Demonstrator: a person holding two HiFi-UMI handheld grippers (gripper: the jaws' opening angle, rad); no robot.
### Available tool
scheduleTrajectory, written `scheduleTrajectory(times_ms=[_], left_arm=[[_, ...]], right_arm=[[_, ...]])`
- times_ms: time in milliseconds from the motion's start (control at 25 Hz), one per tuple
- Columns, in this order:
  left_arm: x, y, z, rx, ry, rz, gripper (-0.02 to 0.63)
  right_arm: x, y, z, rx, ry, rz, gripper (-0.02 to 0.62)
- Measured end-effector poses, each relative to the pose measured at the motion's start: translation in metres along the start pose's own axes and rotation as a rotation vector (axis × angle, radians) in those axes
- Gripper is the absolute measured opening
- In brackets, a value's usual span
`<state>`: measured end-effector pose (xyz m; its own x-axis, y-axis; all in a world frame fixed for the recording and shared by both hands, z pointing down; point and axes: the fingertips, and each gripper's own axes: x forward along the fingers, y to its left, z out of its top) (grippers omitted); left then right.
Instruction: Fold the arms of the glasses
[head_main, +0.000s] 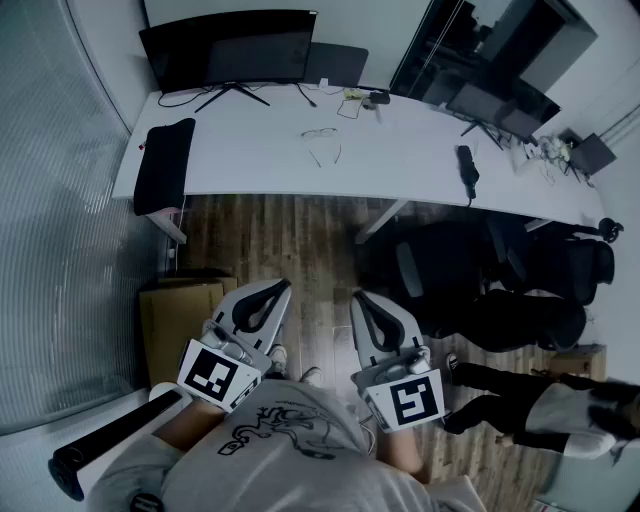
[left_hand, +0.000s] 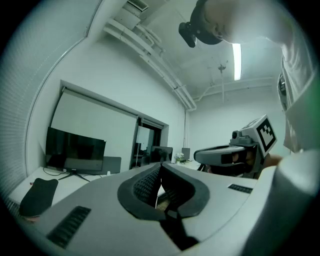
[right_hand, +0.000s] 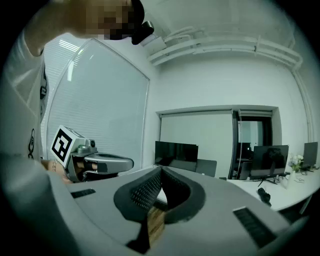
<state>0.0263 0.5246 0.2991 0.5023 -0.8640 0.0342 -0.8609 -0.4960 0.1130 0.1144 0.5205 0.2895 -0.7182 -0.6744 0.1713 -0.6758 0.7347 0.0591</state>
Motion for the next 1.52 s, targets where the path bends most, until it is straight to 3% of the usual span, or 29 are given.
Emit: scheduleTrajectory(times_ms=[320, 720, 1120, 1520], left_arm=[[-0.020, 0.027, -0.002, -0.009, -0.033, -0.018, 0.021], [-0.020, 0.052, -0.013, -0.028, 0.010, -0.028, 0.021], [0.008, 0.083, -0.010, -0.015, 0.020, -0.017, 0.021], [0.080, 0.107, -0.001, -0.008, 0.042, -0.014, 0.021]], right_arm=[[0.026, 0.029, -0.002, 0.023, -0.001, -0.004, 0.009], [0.050, 0.037, -0.012, 0.025, 0.029, -0.016, 0.009], [0.087, 0.011, -0.008, 0.020, 0.009, -0.017, 0.009], [0.125, -0.053, -0.004, 0.035, 0.025, -0.011, 0.009]])
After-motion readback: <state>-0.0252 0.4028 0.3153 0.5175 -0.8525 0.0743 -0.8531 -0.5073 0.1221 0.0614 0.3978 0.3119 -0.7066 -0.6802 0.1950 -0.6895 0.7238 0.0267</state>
